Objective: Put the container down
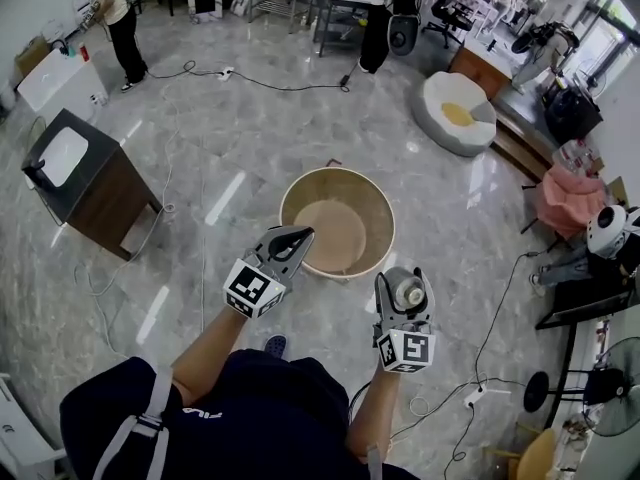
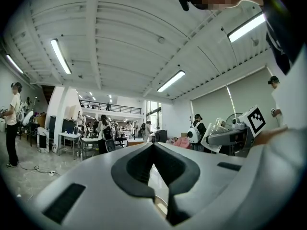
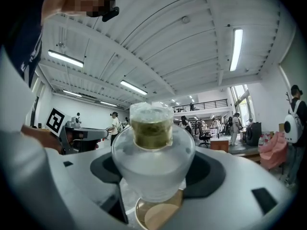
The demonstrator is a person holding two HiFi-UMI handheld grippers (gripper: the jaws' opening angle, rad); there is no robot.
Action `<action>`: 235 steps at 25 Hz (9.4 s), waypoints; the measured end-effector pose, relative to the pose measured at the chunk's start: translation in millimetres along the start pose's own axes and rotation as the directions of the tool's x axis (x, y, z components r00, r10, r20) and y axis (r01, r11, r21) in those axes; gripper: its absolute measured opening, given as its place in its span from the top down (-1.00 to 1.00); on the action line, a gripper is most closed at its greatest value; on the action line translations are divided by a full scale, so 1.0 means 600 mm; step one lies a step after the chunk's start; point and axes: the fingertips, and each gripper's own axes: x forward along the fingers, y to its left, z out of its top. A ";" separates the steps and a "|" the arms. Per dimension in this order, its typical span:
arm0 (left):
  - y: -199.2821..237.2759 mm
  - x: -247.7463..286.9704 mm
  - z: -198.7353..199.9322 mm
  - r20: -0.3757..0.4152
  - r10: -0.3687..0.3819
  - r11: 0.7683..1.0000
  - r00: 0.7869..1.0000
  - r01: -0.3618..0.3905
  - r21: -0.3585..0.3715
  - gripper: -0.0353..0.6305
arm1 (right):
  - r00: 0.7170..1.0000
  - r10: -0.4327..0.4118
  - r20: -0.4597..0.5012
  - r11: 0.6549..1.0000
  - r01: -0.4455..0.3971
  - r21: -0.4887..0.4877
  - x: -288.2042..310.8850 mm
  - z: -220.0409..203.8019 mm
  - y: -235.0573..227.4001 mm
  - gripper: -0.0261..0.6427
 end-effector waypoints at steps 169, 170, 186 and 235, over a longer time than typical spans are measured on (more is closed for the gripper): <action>0.394 0.518 -0.898 -0.331 0.099 0.979 0.939 -0.151 -0.138 0.82 | 0.865 0.173 -0.471 0.984 -0.172 0.045 0.781 -1.201 -0.361 -0.11; 0.394 0.518 -0.900 -0.331 0.099 0.979 0.938 -0.153 -0.138 0.82 | 0.858 0.176 -0.483 0.983 -0.180 0.039 0.779 -1.206 -0.360 -0.11; 0.388 0.519 -0.915 -0.332 0.108 0.977 0.937 -0.161 -0.138 0.82 | 0.825 0.178 -0.536 0.977 -0.211 -0.001 0.784 -1.228 -0.350 -0.11; 0.327 0.605 -0.294 -0.125 0.034 0.995 0.992 -0.046 -0.093 0.82 | 0.988 0.065 -0.138 0.996 -0.057 0.063 0.653 -0.301 -0.411 -0.17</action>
